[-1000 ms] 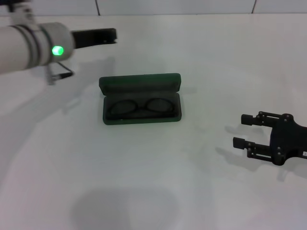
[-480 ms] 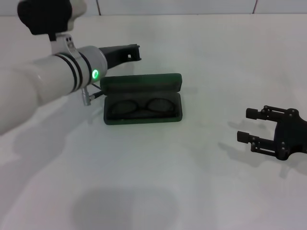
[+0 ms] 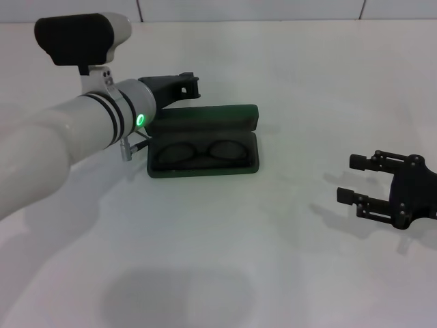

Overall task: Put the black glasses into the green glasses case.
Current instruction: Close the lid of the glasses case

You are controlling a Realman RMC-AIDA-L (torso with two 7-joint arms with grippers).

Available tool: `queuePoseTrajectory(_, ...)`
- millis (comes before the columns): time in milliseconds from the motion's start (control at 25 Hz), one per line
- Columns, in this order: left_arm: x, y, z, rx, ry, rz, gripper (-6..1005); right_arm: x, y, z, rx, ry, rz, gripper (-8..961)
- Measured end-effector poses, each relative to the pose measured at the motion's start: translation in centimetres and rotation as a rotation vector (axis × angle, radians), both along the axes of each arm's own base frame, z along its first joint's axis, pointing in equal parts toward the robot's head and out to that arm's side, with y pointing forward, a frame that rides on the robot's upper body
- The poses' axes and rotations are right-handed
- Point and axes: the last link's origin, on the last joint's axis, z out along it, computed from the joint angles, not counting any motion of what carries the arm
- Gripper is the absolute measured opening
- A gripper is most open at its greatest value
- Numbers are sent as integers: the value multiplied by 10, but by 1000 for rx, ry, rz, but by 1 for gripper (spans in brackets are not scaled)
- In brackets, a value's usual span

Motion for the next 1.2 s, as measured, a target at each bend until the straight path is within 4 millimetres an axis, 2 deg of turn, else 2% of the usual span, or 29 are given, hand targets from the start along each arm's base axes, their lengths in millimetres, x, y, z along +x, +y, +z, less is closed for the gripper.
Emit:
queuePoseTrajectory(640,3,-13,-9,-11,62,-87,86,1,0,-1,-4,-6,-2,637)
queuePoseTrajectory(1200,-4,-24,-8,-11,50,-72,89,1,-3,-3,-14,1,-8,638)
